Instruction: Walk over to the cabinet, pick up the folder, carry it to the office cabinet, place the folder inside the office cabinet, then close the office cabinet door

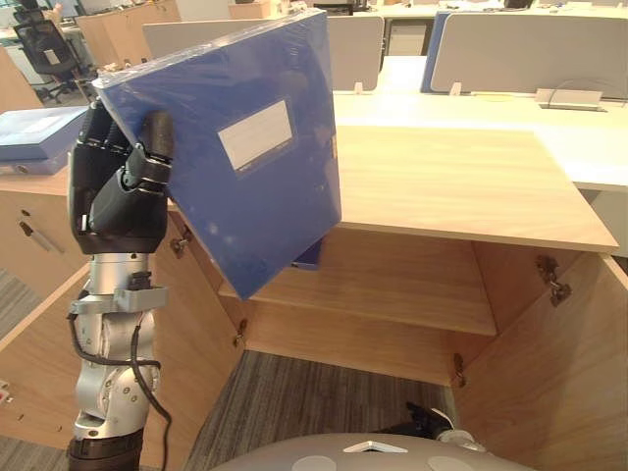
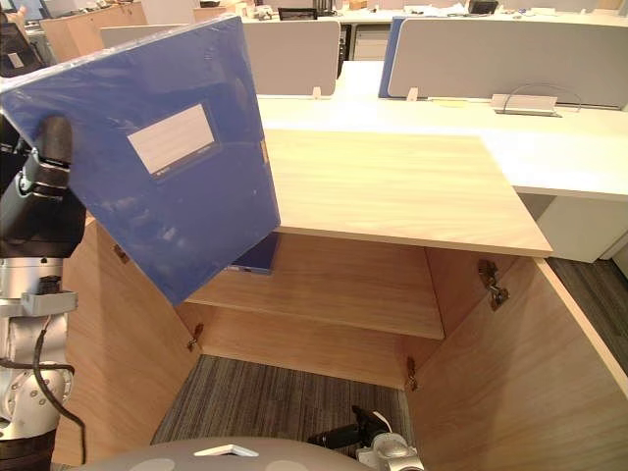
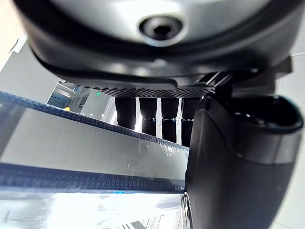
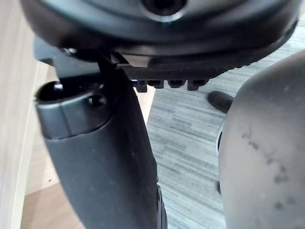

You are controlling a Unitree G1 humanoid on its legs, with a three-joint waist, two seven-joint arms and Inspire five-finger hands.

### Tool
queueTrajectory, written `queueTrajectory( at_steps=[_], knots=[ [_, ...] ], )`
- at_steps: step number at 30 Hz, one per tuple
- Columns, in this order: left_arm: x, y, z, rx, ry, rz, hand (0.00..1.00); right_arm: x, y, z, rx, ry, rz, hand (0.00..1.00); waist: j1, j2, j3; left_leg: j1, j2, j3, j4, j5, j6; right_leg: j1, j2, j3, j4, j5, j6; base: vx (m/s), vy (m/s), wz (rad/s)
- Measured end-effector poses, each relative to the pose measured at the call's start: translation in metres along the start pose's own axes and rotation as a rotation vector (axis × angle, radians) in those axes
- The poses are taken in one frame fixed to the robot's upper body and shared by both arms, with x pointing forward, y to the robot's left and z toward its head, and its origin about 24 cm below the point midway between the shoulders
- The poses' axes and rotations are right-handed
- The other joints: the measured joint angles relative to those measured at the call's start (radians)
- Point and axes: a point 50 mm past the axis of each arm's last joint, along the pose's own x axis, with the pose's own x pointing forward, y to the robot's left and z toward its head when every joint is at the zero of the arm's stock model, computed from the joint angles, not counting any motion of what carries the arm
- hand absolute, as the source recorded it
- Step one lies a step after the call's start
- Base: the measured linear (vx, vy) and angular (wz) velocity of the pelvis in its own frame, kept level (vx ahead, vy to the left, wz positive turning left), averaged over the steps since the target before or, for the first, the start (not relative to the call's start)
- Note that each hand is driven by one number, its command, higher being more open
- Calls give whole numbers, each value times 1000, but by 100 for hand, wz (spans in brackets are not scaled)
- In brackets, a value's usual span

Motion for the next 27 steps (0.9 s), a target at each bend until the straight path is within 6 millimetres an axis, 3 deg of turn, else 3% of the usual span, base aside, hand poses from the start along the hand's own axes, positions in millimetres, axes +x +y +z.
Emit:
queueTrajectory(
  at_steps=[9, 16, 27],
  knots=[
    [4, 7, 5, 25, 13, -19, 0, -11, -12, 22, -105, -152, 36, 100, -28, -4, -9, 0, 2, 28, -1, -4, -6, -13, 4, 23, 0, 4, -1, -8, 27, -9],
    [6, 11, 3, 29, 16, 0, 0, -13, -9, 15, -128, -143, 69, 100, -38, -5, -19, -1, 2, 30, 0, -5, -8, -15, 4, 25, 0, 5, -2, 0, 4, 0],
    [16, 14, -6, 26, -70, 165, 0, -11, 0, 14, -143, -127, 106, 100, -44, -6, -19, -17, -1, 23, 3, -3, -7, -26, 1, 18, 0, 6, -2, 3, 10, 1]
  ],
)
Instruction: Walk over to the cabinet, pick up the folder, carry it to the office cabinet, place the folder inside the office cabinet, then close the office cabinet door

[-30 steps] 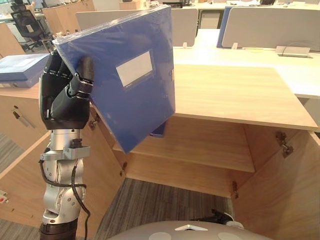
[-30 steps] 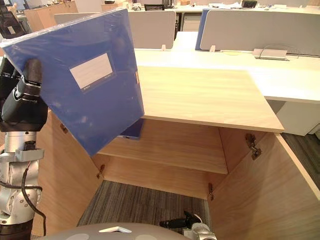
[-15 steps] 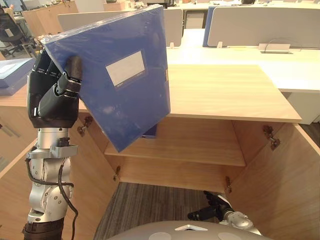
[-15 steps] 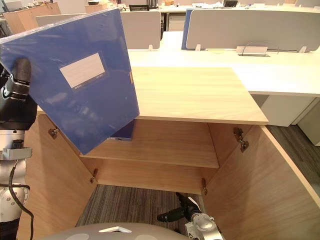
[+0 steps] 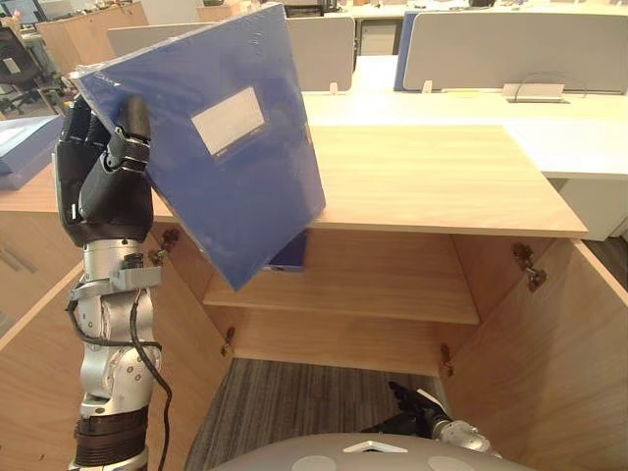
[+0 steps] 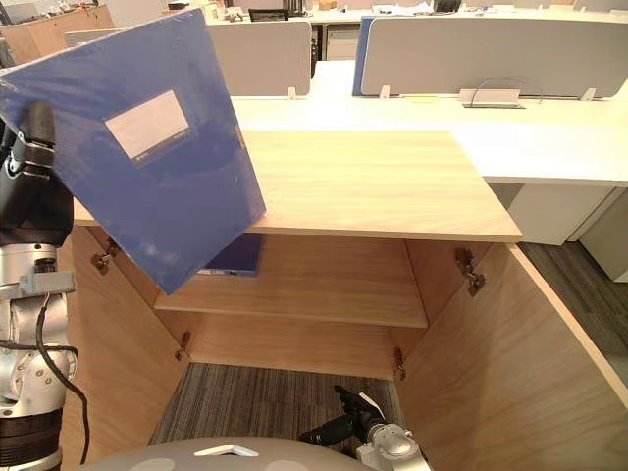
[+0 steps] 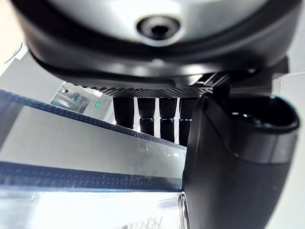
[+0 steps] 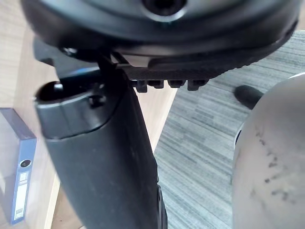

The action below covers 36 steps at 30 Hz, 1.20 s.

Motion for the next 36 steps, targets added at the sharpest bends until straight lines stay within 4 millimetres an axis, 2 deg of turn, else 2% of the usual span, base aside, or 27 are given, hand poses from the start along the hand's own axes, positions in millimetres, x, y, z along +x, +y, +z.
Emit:
queueTrajectory(
  at_steps=[7, 10, 17, 20, 25, 31, 36],
  knots=[
    [15, 9, 22, 39, -167, 138, 0, 2, 1, -2, 0, 20, 4, 100, -2, -9, 1, -2, 0, -1, -1, 1, 0, -4, 0, 0, 0, 0, 0, 0, 0, 0],
    [14, 15, 33, 47, -237, 173, 0, 3, 4, -3, 6, 27, 11, 100, -2, -19, -3, -2, -1, -1, -1, 1, 1, -4, 0, 0, 0, 0, -1, 0, 0, 0],
    [13, 17, 34, 27, -242, 179, 0, 4, 8, -7, 14, 52, 18, 100, 21, -37, -6, -2, -3, -5, 0, 2, 2, -2, -3, -2, 0, 0, 0, 0, 0, 1],
    [11, 15, 27, -24, -201, 160, 0, 4, 9, -8, 17, 58, 20, 100, 22, -39, -4, -2, -6, -13, 2, 3, 2, 4, -7, -10, 0, 0, 1, -2, 6, 8],
    [-2, 4, -3, -72, 53, 7, 0, 5, 9, -7, 8, 70, 25, 100, 23, -36, -2, -4, -10, -20, 4, 5, 4, 8, -12, -17, 0, 2, 2, -7, 16, 4],
    [2, -6, 2, -74, 111, -174, 0, 6, 7, -5, -3, 65, 24, 100, 20, -24, 3, -4, -10, -20, 6, 5, 4, 10, -11, -18, 0, 2, 2, 0, 0, 0],
    [6, -7, 8, -52, 125, -230, 0, 5, 6, -6, -15, 70, 26, 100, 24, -17, 5, -4, -9, -21, 6, 5, 4, 11, -11, -19, 0, 2, 2, 0, 0, 0]
  ],
)
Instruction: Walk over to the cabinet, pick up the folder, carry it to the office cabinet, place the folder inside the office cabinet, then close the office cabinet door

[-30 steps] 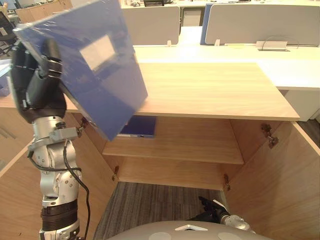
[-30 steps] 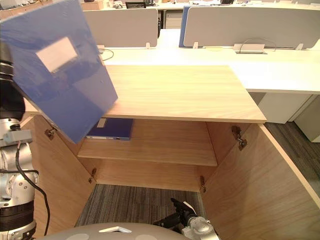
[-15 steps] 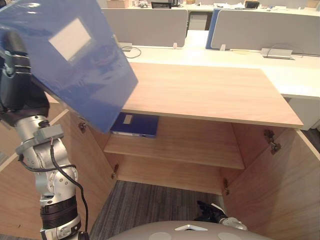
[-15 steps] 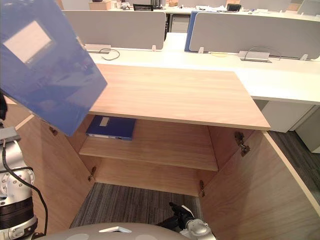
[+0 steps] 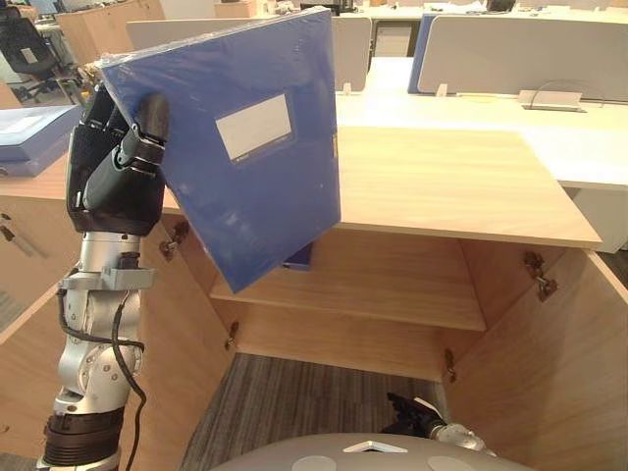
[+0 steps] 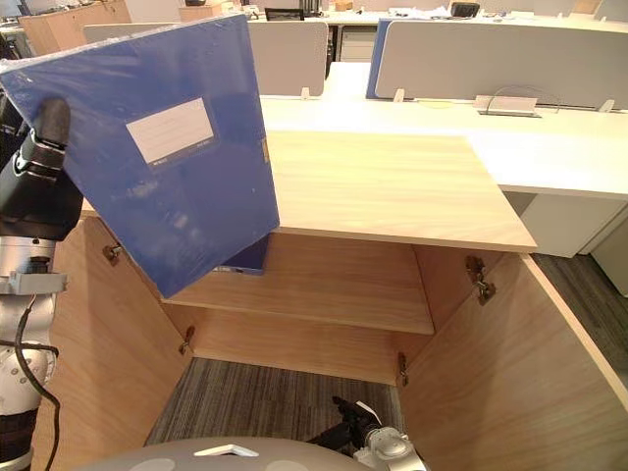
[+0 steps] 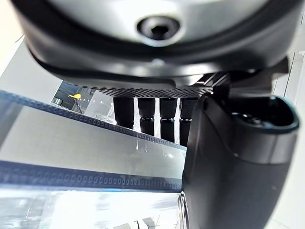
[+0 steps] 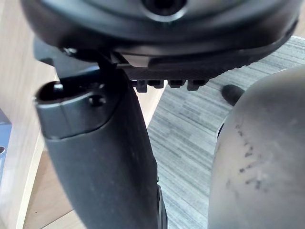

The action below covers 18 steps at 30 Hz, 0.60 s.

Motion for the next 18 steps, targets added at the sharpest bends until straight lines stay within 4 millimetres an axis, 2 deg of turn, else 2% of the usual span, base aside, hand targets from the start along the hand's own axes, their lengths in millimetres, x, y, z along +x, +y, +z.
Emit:
queueTrajectory(
  at_steps=[6, 18],
  knots=[
    [2, 0, 3, 18, 13, -29, 0, 0, 0, 0, 0, 1, 0, 100, 0, 0, 0, 0, 0, -2, 2, 0, 0, 3, -1, -2, 0, 0, 0, 0, 0, 0],
    [-1, 5, -1, -12, 6, 49, 0, 1, -1, 0, -4, 6, -1, 100, -3, 0, -1, 0, -1, -2, 4, 0, -1, 4, -1, -3, 0, 0, 0, 0, 0, 0]
  ],
)
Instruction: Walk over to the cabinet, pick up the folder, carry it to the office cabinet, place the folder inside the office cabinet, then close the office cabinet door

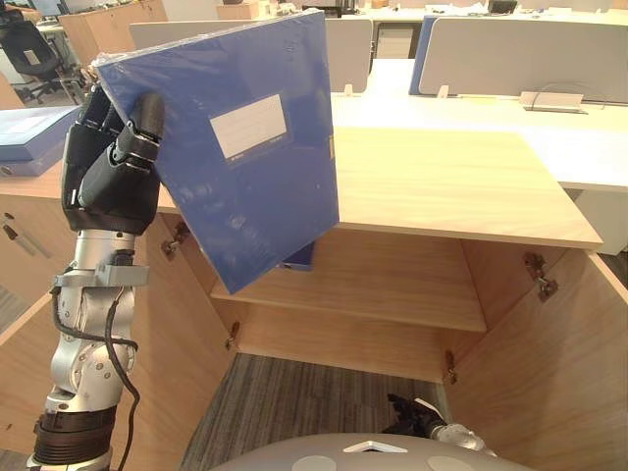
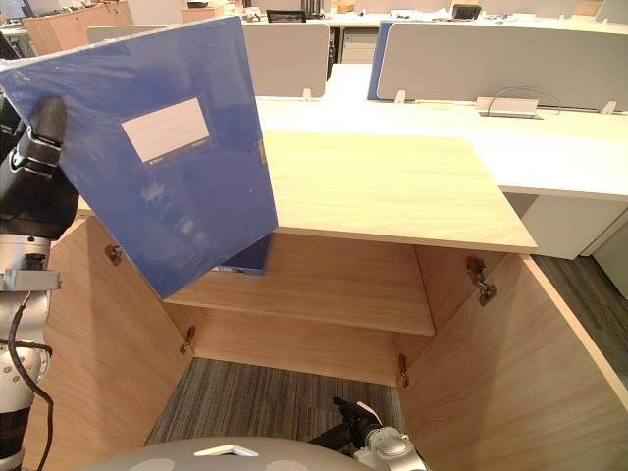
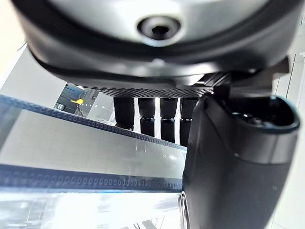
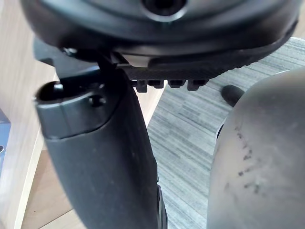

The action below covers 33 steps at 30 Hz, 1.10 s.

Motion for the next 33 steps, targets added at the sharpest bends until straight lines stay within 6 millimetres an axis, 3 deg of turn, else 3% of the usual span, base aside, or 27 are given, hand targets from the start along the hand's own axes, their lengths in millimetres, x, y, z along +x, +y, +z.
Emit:
queueTrajectory(
  at_steps=[6, 13, 15, 18, 20, 22, 33],
  knots=[
    [1, -8, -15, -104, -18, 70, 0, 2, 2, 1, -35, 13, 14, 100, -1, 3, -8, 0, -1, -1, 0, 0, 0, 0, -1, 0, 0, 0, 0, 0, 0, 0],
    [10, -24, -23, -149, -6, 8, 0, 2, 2, 2, -39, 15, 15, 100, -3, 8, -11, 0, -4, -1, 2, 1, 0, 1, -4, 0, 0, 0, 0, 0, 0, 0],
    [3, -39, -40, -187, 86, -53, 0, 2, 3, 2, -61, 20, 23, 100, 2, 7, -11, 0, -5, -2, 4, 1, 0, 3, -5, -2, 0, 0, 1, 0, 0, 2],
    [-20, -76, -71, -294, 310, -240, 0, 3, 5, 3, -88, 27, 36, 100, 3, 6, -12, 2, -7, -4, 6, 1, 0, 7, -8, -4, 0, 0, 1, 0, 0, 3],
    [-51, -101, -104, -349, 592, -407, 0, 6, 6, 8, -122, 33, 47, 100, -10, 12, -12, 2, -9, -2, 7, 1, 1, 7, -10, -3, 0, 0, 1, 0, 0, 0],
    [-73, -109, -120, -407, 730, -438, 0, 7, 7, 11, -132, 24, 51, 100, -30, 15, -12, 3, -8, 2, 7, 0, 1, 6, -10, 0, 0, 1, 1, 0, 0, -7],
    [-84, -96, -137, -386, 794, -364, 0, 7, 5, 11, -163, 28, 40, 100, -35, 12, -7, 18, 5, 38, 5, -2, 2, 3, 6, 31, 0, 7, -9, -9, 11, -9]
  ],
)
